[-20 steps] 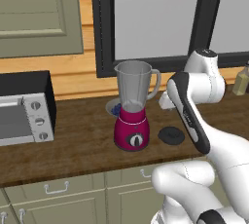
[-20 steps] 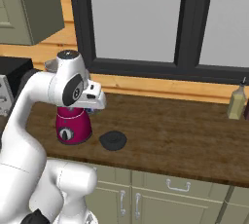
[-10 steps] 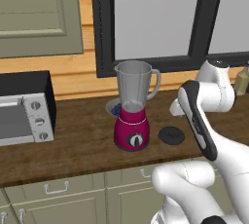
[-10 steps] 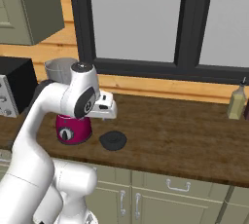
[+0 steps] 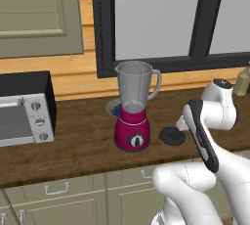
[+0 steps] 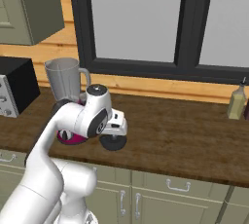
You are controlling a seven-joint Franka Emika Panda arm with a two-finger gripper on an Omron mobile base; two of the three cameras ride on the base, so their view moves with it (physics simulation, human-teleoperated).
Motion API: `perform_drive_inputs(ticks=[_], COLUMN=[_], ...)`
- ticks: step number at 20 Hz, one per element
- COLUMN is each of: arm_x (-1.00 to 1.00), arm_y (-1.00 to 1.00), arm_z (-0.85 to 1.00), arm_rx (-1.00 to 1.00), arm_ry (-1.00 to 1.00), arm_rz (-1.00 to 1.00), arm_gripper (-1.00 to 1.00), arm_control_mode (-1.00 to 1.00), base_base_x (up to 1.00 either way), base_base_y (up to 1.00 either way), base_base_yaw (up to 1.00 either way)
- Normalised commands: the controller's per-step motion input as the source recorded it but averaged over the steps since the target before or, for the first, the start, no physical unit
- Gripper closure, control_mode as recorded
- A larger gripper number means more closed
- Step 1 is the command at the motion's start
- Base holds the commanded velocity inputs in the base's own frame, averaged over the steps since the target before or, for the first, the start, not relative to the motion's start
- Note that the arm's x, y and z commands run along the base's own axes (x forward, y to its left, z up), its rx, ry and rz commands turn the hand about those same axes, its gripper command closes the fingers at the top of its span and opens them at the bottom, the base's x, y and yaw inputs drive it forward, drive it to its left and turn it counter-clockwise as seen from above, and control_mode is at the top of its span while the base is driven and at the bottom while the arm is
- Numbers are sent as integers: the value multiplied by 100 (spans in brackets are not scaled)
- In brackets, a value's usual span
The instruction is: Close the lid blender by securely placing the lid on top.
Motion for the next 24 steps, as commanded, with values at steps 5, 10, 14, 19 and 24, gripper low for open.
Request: perform_drive_inputs(ticks=[5, 10, 14, 19, 24], arm_x=[17, 23, 29, 30, 26], arm_y=[0, 0, 0, 0, 0], arm_z=[-33, -16, -9, -9, -13], arm_rx=[0, 0, 0, 0, 0], arm_ry=[0, 0, 0, 0, 0], arm_rz=[0, 0, 0, 0, 0], arm_gripper=[-100, -100, -100, -100, -100], arm_control_mode=[-100, -100, -100, -100, -100], base_base_x=[0, 0, 0, 0, 0], base_base_y=[0, 0, 0, 0, 0], base_base_yaw=[0, 0, 0, 0, 0])
